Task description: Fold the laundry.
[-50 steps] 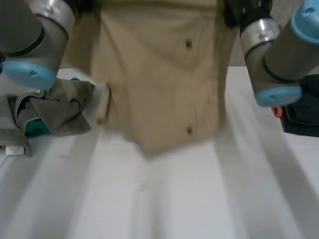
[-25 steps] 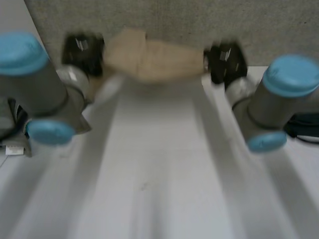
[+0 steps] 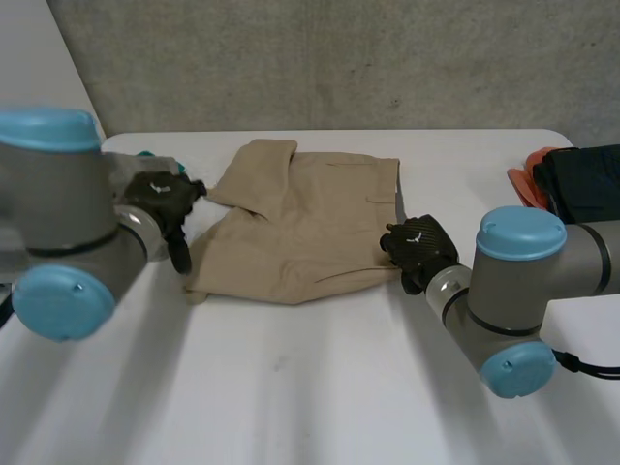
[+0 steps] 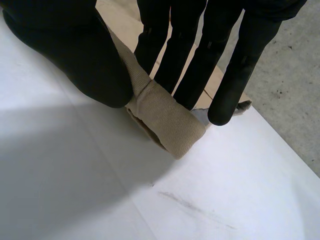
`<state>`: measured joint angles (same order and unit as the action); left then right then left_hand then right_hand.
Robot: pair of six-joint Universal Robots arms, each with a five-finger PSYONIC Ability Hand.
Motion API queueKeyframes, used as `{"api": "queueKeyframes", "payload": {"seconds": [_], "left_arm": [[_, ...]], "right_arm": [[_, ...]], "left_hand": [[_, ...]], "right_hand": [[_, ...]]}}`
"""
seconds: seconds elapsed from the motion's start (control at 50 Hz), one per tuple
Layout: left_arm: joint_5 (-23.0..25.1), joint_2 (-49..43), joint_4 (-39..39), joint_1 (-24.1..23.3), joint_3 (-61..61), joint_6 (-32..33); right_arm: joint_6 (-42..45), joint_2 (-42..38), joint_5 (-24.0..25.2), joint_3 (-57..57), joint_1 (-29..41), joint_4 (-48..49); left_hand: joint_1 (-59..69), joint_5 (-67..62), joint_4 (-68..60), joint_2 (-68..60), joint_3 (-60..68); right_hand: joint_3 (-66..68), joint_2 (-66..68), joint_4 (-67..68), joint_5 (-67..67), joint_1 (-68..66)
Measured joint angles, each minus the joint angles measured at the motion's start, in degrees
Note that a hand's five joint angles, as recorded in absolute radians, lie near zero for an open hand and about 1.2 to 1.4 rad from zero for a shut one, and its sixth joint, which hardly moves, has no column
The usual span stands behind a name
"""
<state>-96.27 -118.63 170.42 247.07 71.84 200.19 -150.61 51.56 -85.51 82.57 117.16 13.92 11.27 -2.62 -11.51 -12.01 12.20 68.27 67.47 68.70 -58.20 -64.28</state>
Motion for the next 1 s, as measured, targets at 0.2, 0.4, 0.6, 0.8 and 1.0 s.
{"api": "queueKeyframes", "payload": {"seconds": [0.2,0.4,0.6,0.8,1.0], "left_arm": [[8.9,-6.0,-5.8,4.8,-9.0,0.2],[12.7,-10.9,-9.7,5.2,-10.5,0.3],[13.6,-14.2,-7.5,3.4,-10.6,0.3],[10.9,-11.8,-8.8,2.2,-9.4,0.6],[7.8,5.7,-18.3,1.5,5.5,5.5]], "right_arm": [[1.0,0.7,1.2,0.8,-2.1,1.4],[1.2,0.4,1.2,0.2,-2.8,1.2],[1.4,0.6,1.1,0.2,-2.3,1.1],[4.9,2.1,1.5,0.6,-2.5,-1.1],[22.6,12.4,6.5,7.3,-4.3,-12.6]], "left_hand": [[9.7,-8.1,-9.3,-8.6,8.2],[11.9,-11.2,-12.2,-11.4,11.2],[27.3,-24.1,-25.4,-24.7,24.5],[54.5,-53.8,-56.7,-56.3,55.5],[54.5,-53.8,-56.8,-56.4,55.6]], "right_hand": [[0.0,0.0,0.0,0.0,0.0],[0.0,0.0,0.0,0.0,0.0],[0.0,0.0,0.0,0.0,0.0],[0.0,0.0,0.0,0.0,0.0],[0.0,0.0,0.0,0.0,0.0]]}}
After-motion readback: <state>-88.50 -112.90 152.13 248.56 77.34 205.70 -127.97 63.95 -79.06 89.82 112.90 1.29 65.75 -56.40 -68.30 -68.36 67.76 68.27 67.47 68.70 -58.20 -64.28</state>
